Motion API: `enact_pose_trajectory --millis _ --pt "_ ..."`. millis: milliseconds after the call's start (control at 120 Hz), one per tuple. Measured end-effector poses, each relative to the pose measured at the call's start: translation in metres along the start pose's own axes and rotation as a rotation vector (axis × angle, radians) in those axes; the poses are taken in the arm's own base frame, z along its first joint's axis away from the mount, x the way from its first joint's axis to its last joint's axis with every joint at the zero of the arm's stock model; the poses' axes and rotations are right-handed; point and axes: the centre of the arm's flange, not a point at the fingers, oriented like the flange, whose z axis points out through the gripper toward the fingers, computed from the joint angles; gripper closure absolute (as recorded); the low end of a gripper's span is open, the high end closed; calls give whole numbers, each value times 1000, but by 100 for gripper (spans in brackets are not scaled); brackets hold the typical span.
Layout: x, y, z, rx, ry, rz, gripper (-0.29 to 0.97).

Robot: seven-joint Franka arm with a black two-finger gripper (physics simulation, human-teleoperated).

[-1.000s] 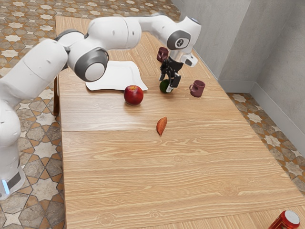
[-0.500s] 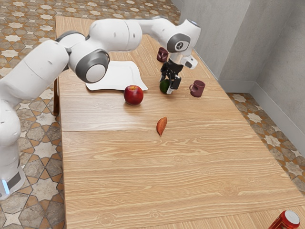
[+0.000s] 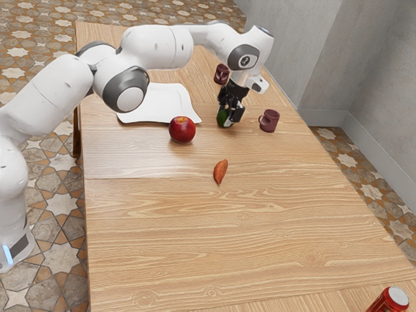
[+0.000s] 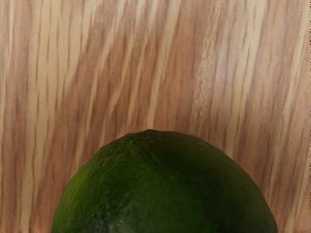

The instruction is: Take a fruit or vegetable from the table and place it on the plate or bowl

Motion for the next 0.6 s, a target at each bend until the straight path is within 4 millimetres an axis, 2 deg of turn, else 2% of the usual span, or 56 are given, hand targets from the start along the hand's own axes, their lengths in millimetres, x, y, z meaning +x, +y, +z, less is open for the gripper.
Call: enact_pose_trajectory --millis 75,208,267,400,508,600 --pt "-4 0 -8 1 -2 -1 33" --pt "-19 1 -41 8 15 -4 34" --pt "-31 3 -65 10 34 -7 33" --pt "-72 6 -85 5 1 -21 34" --pt "-109 6 -94 8 -20 -38 34" --pt "-129 -9 -92 16 -32 -77 33"
